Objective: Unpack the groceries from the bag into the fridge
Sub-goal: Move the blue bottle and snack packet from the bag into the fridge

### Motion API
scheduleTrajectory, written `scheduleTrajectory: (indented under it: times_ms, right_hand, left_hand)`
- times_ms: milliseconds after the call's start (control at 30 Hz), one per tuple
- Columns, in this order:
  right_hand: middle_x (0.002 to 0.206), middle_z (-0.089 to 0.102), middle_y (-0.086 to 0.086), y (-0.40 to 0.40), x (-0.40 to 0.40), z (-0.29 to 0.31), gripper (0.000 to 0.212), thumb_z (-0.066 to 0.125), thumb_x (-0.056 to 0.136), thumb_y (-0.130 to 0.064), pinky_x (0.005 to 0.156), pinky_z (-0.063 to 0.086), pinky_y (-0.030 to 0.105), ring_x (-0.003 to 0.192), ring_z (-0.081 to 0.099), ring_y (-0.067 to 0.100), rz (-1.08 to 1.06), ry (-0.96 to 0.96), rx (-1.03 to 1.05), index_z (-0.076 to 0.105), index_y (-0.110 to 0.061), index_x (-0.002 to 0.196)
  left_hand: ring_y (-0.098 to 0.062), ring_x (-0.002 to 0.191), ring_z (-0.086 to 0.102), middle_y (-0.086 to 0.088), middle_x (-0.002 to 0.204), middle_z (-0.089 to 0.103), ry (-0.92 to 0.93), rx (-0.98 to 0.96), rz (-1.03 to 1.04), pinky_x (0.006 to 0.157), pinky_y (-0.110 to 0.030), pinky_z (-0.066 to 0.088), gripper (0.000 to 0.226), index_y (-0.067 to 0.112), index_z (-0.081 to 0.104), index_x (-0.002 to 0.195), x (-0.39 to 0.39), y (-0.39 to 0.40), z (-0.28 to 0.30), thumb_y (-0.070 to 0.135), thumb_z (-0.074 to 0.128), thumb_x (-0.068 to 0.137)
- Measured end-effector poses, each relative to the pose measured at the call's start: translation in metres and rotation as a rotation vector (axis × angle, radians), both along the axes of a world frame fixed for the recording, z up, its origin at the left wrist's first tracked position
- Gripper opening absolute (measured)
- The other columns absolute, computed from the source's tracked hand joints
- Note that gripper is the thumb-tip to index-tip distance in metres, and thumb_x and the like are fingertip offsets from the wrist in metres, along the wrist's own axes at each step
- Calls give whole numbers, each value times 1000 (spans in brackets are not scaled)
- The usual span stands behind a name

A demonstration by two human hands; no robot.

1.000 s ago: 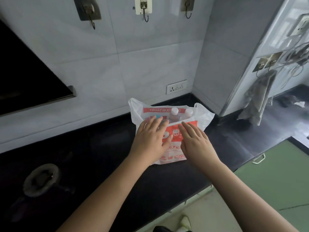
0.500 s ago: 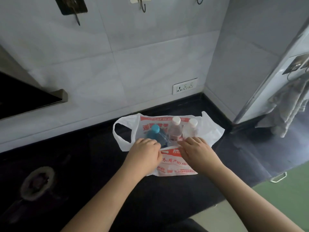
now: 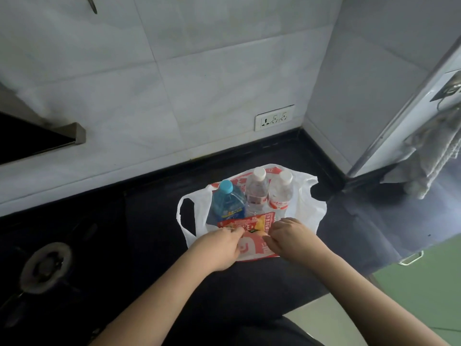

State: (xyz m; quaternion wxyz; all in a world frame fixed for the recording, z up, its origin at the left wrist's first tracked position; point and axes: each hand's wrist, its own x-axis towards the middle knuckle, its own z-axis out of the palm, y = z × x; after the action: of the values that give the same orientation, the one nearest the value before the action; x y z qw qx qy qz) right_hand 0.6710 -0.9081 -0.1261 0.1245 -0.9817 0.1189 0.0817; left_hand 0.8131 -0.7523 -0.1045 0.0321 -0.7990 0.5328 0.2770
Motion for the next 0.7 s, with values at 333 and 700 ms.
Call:
scheduleTrajectory:
  times_ms: [333, 700]
  right_hand:
    - [98, 65, -2, 4, -7, -18, 42, 35, 99, -46, 83, 52, 29, 84, 62, 14, -92, 166, 155, 65, -17, 101]
    - [79, 74, -8, -22, -27, -47, 19, 68, 82, -36, 114, 24, 52, 103, 67, 19, -145, -99, -168, 72, -22, 70]
  left_hand:
    - [-30, 116, 55, -5, 129, 58, -112, 105, -208, 99, -44, 38, 42, 20, 44, 136, -6, -9, -31, 39, 38, 100]
    - [-19, 130, 44, 0, 136, 55, -158, 41, -244, 117, -38, 19, 46, 16, 67, 120, 9, 17, -67, 40, 34, 99]
